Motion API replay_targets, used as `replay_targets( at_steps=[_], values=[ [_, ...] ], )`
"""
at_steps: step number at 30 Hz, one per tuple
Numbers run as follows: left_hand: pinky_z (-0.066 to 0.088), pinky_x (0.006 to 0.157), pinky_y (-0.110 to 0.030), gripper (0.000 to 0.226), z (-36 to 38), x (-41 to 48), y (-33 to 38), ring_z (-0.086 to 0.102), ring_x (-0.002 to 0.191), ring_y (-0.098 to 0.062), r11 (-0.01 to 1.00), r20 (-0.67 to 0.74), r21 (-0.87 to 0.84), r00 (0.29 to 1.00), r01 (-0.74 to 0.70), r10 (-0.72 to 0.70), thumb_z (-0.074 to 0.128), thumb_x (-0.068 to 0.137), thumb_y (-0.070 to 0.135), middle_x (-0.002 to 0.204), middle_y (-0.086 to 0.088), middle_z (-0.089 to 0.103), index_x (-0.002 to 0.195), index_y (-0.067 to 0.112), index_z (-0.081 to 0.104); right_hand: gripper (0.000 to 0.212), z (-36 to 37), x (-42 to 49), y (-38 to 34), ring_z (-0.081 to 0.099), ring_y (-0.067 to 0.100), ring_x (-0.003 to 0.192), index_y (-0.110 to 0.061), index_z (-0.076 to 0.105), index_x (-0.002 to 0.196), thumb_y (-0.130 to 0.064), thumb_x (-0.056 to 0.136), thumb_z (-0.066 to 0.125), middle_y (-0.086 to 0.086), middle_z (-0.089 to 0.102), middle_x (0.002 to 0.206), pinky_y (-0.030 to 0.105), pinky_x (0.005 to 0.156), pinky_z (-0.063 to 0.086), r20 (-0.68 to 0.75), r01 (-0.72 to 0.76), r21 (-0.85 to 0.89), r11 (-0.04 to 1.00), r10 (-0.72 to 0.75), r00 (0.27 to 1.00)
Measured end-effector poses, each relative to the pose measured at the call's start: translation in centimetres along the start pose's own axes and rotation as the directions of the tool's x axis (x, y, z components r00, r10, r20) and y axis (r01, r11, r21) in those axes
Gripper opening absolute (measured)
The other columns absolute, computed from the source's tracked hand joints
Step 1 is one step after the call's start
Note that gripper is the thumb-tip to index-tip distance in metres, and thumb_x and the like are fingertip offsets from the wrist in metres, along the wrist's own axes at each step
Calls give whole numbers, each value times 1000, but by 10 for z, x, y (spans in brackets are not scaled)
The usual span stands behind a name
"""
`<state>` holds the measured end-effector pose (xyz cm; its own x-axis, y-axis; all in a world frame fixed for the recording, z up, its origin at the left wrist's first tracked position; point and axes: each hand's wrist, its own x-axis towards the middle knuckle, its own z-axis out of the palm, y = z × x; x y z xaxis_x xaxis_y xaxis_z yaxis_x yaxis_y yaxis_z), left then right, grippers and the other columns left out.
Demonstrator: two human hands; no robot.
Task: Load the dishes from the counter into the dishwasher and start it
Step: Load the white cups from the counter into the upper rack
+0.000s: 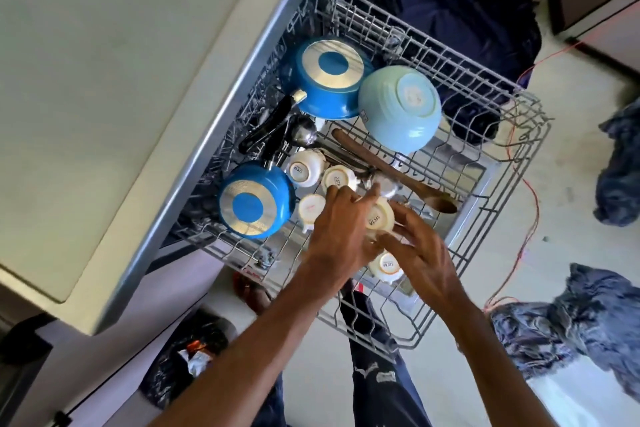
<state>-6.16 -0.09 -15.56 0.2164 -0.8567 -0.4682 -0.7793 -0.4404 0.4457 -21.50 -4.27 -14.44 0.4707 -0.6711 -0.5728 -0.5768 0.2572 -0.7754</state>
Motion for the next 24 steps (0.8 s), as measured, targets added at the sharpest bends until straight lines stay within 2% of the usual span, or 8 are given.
replay_targets(
  at_steps=[1,3,7,11,15,19,22,24],
  values=[
    [37,116,-39,99,6,4,2,49,126,-26,1000,4,14,1000,-20,20,77,83,42,125,-8,61,159,22,18,50,-2,3,4,62,-6,112,-30,51,139,-41,93,67,-18,66,122,8,80,51,1,-19,-67,998,19,1000],
    [40,114,-39,103,16,10,5,52,125,-26,998,2,29,999,-50,50,79,78,46,125,-9,62,157,16,20,61,-5,12,9,64,2,107,-26,50,137,-51,85,70,-13,66,118,21,86,56,-18,-43,-169,985,41,999],
    [53,92,-35,100,22,17,8,55,112,-21,995,-40,-68,997,-69,67,83,72,47,121,-7,63,149,16,28,76,-9,35,15,67,16,100,-25,50,126,-65,67,77,-10,64,105,43,87,58,-49,-108,-248,963,99,994],
    [48,102,-34,100,19,13,-1,51,123,-23,987,-23,-162,1000,-22,19,87,72,25,134,-7,57,150,20,25,75,-4,51,21,62,14,86,-11,55,122,-47,66,89,-8,62,98,32,80,52,-136,-8,-346,938,-42,990],
    [35,113,-32,78,21,0,-20,40,138,-25,989,-40,-104,993,104,-108,72,86,13,148,-9,46,152,11,30,83,7,65,36,63,29,107,-11,46,130,-53,70,84,9,65,115,38,92,48,-120,54,-440,897,-118,986],
    [38,110,-30,70,27,-13,-25,40,138,-23,989,-35,-69,990,130,-133,64,92,13,150,-9,45,153,11,31,94,24,69,36,43,42,136,-17,37,144,-62,73,77,23,42,148,56,105,43,-81,-58,-509,859,19,997],
    [44,105,-32,68,29,-14,-22,44,135,-23,986,-39,-77,988,145,-149,66,91,11,145,-9,50,151,12,34,99,31,70,35,40,43,139,-23,32,146,-74,69,69,25,35,151,59,104,46,-95,-86,-528,845,42,995],
    [48,101,-33,65,31,-12,-21,46,132,-22,982,-22,-95,986,164,-167,67,90,11,142,-6,52,147,14,37,94,38,70,37,42,39,134,-28,34,143,-67,69,75,21,38,144,56,99,49,-122,-98,-483,870,44,992]
  ],
)
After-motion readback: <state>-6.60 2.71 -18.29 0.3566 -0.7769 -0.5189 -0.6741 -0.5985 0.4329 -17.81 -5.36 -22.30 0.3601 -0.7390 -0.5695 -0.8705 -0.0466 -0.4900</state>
